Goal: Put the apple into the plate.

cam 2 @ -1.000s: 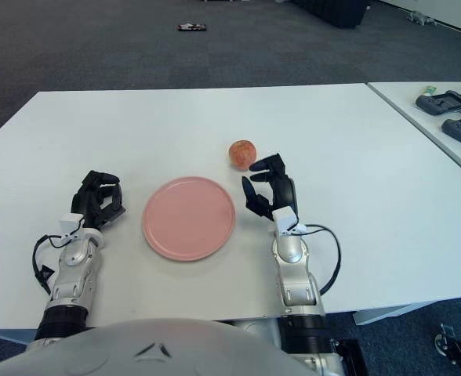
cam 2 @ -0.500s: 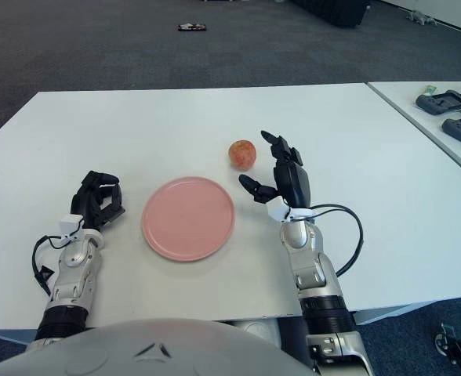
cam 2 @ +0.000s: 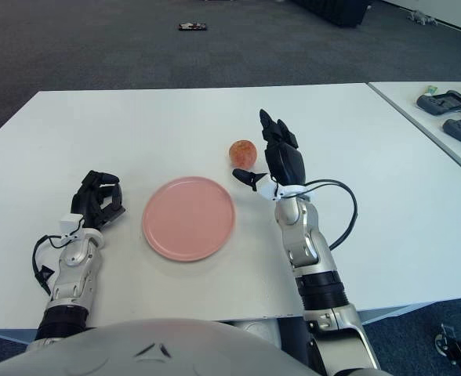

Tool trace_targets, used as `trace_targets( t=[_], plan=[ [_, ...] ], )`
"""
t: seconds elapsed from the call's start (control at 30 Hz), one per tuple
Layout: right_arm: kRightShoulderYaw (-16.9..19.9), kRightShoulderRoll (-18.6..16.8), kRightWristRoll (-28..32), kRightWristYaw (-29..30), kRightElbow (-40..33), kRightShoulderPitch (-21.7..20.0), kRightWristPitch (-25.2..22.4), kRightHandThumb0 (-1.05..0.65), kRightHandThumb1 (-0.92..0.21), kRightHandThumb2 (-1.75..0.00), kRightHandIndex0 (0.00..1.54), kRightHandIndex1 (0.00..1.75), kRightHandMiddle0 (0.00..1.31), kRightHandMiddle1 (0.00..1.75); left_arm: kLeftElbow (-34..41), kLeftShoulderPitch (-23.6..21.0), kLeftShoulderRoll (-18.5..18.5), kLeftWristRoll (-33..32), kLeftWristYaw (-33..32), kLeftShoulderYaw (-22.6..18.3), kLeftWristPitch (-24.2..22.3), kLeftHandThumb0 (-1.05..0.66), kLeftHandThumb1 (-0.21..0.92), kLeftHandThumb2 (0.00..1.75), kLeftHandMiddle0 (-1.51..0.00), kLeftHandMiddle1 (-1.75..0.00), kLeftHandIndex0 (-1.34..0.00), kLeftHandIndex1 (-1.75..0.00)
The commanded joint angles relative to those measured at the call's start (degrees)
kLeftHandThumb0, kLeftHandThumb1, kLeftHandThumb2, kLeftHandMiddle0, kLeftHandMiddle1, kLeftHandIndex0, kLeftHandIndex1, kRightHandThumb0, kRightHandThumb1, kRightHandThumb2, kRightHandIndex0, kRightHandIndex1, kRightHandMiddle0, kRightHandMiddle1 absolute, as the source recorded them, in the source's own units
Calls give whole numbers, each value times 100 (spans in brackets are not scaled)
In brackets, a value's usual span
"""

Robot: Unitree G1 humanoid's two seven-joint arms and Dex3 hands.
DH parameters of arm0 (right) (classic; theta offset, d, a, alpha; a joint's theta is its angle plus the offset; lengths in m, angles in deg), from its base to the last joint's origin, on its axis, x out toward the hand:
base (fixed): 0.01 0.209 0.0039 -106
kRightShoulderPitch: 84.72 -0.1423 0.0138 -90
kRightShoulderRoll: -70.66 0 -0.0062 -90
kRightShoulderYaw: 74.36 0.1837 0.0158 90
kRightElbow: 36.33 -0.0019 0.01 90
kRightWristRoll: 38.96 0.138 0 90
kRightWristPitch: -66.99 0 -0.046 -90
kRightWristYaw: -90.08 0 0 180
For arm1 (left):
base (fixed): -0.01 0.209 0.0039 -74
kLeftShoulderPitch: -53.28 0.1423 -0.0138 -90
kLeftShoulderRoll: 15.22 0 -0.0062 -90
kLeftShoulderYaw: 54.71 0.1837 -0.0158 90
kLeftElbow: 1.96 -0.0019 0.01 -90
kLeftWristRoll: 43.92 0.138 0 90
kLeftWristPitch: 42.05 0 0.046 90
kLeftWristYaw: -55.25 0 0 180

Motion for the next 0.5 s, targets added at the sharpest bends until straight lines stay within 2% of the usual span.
trace_targets(
  t=[0.0,0.1,0.2,0.33,0.47],
  plan=[
    [-75,86,-62,-115,155,-351,-140,-85,-27,-90,0,0,0,0,-193,185,-32,-13,-56,-18,-325,-40,59,98,-62,-173,-40,-175],
    [-111,110,-54,-139,212,-428,-192,-89,-30,-87,0,0,0,0,-180,199,-35,-2,-57,-13,-323,-40,59,98,-63,-173,-40,-175],
    [-224,148,-87,-171,704,-820,-235,-93,-34,-84,0,0,0,0,-180,202,-28,-9,-41,-14,-332,-40,59,98,-62,-172,-40,-175],
    [-331,210,-108,-122,1174,-1111,-180,-96,-38,-79,0,0,0,0,-180,207,-28,-12,-45,-17,-325,-40,60,97,-62,-171,-39,-175],
    [-534,361,-158,-359,1672,-1503,-191,-99,-42,-75,0,0,0,0,-193,215,-35,-6,-45,-13,-265,-40,60,97,-62,-171,-39,-175]
  ],
)
